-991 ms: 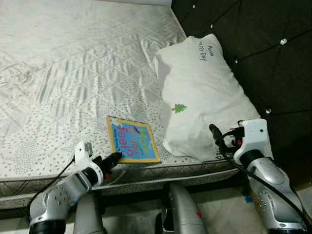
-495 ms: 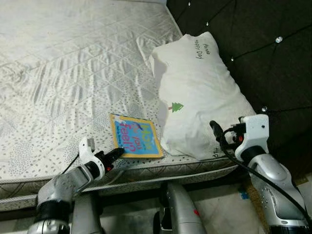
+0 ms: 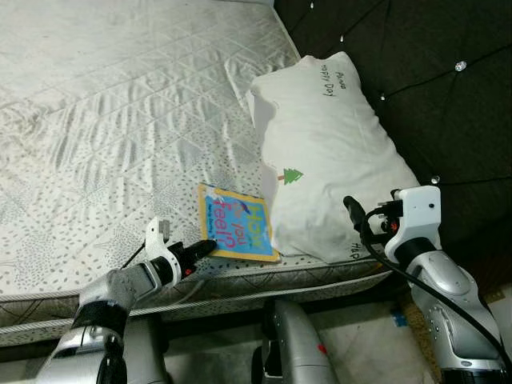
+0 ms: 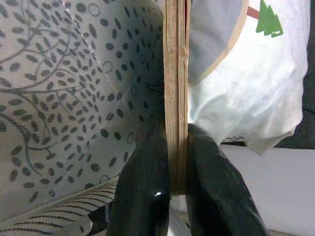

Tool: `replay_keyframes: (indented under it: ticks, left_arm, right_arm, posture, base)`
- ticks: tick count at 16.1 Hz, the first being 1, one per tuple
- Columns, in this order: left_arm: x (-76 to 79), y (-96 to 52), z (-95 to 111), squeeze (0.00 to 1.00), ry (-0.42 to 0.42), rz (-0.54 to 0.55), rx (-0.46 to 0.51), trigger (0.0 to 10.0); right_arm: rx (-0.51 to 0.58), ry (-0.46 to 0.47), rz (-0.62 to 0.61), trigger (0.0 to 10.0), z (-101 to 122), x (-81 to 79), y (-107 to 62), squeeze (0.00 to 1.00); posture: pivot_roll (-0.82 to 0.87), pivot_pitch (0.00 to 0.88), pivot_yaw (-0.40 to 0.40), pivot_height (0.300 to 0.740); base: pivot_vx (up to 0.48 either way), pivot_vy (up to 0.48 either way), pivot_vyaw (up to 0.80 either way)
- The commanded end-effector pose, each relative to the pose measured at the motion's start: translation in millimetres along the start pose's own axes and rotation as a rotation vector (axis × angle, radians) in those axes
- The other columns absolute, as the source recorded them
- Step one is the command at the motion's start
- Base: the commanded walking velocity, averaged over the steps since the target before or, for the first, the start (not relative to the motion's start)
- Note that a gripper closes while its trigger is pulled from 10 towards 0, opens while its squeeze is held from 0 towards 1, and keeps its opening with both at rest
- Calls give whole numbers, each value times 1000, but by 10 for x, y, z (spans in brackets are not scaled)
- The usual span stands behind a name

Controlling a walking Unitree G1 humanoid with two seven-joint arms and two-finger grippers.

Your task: Clean up the room

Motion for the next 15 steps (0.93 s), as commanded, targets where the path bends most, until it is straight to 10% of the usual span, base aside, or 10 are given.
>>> replay_keyframes:
  ticks: [1, 2, 15]
  left_arm:
    - [-34, 17, -70, 329, 8, 10, -40, 10000]
    - [-88, 0, -82, 1000, 23, 39, -46, 10000]
    - [-300, -204, 325, 1000, 96, 248, 168, 10000]
  right_arm:
    - [10, -18, -8, 10000, 51, 42, -14, 0]
    - [11, -19, -7, 10000, 50, 36, -11, 0]
    - [15, -30, -17, 10000, 15, -8, -2, 0]
  posture:
    - [-181, 164, -175, 576]
    - [-181, 163, -174, 576]
    - [-165, 157, -167, 576]
  base:
    - [0, 0, 0]
    - [0, 0, 0]
    - [0, 0, 0]
Point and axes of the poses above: a point about 5 cm out from each wrist's last joint towards the gripper, its own y axis pointing out of the wrist towards the gripper, its own z axis along the axis of the wrist's last joint, x = y × z, the point moved 1 cm from there along y, pointing out of the wrist towards the gripper, and after that the axes turned 6 degrees about -y, right-handed, at the moved point
